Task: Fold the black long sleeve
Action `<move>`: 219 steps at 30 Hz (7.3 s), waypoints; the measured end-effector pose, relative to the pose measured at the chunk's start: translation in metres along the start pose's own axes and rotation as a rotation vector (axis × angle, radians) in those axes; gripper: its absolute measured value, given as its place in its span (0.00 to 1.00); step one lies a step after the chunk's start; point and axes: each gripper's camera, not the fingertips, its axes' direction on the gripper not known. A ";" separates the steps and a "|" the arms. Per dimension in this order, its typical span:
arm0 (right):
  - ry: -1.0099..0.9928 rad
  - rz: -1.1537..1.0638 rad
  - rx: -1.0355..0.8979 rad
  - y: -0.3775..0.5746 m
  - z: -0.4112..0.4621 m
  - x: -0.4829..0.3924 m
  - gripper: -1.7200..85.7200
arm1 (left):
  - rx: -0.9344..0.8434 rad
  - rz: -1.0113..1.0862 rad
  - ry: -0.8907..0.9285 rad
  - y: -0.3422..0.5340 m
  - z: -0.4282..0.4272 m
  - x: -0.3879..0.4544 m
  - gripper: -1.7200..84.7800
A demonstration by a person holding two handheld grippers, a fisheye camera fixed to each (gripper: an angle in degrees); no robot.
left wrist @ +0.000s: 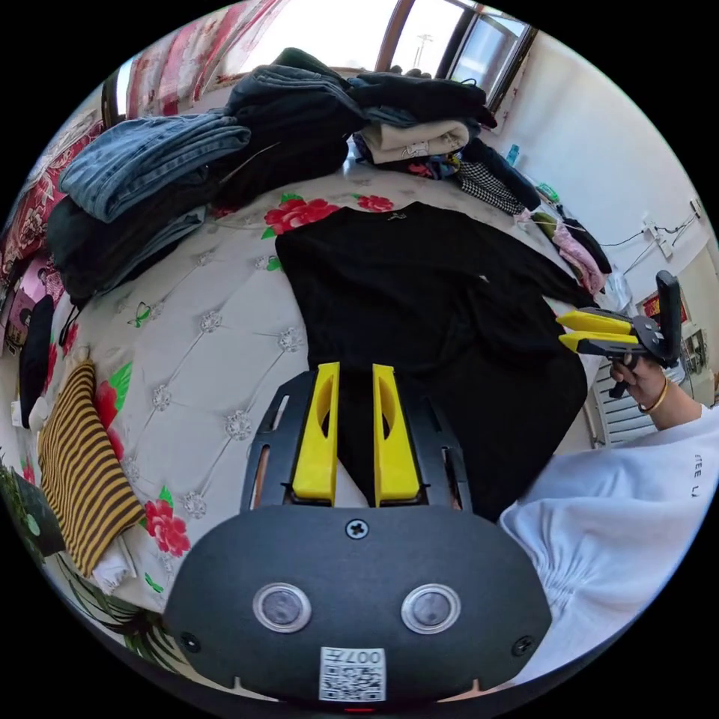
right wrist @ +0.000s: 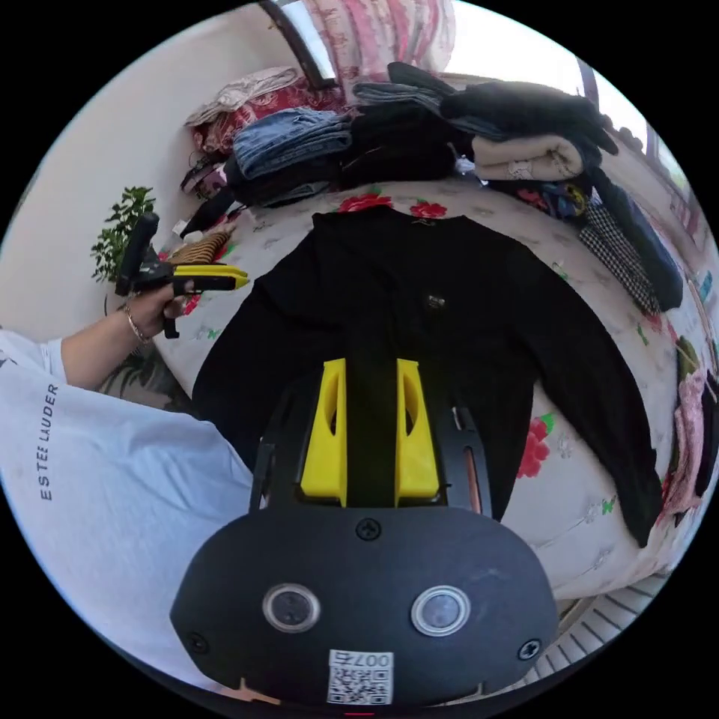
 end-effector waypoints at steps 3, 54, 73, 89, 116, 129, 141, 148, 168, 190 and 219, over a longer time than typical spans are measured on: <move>0.105 -0.109 -0.178 -0.022 0.050 -0.027 0.07 | -0.105 0.005 -0.035 -0.012 0.050 -0.009 0.06; 0.131 0.164 -0.078 0.022 -0.136 0.199 0.04 | -0.116 -0.045 -0.180 0.057 0.119 -0.005 0.02; 0.067 0.914 0.339 0.223 -0.370 0.393 0.08 | -0.173 -0.202 -0.136 0.093 0.076 -0.023 0.01; -0.043 1.515 0.755 0.344 -0.427 0.566 0.04 | -0.186 -0.459 -0.153 0.174 -0.032 -0.016 0.01; -0.480 -0.460 -0.024 0.085 -0.244 -0.139 0.06 | 0.006 -0.706 0.034 0.372 -0.142 -0.075 0.02; -0.105 0.455 -0.111 0.267 -0.221 0.069 0.10 | -0.210 -0.405 0.201 0.390 -0.074 -0.073 0.15; -0.162 0.437 -0.355 0.247 -0.094 0.100 0.05 | -0.503 -0.149 0.034 0.318 -0.030 -0.055 0.02; -0.489 0.414 -0.203 0.264 -0.141 0.144 0.02 | -0.397 -0.039 0.403 0.328 -0.106 -0.077 0.01; -0.252 0.398 0.161 0.093 -0.194 0.260 0.08 | 0.223 -0.554 0.402 0.193 -0.175 -0.225 0.09; -0.554 0.411 0.115 -0.003 -0.134 0.319 0.02 | -0.145 -0.296 0.281 0.029 -0.068 -0.172 0.02; -0.198 0.227 0.090 -0.042 -0.146 0.286 0.03 | 0.074 -0.300 0.129 -0.021 -0.051 -0.132 0.03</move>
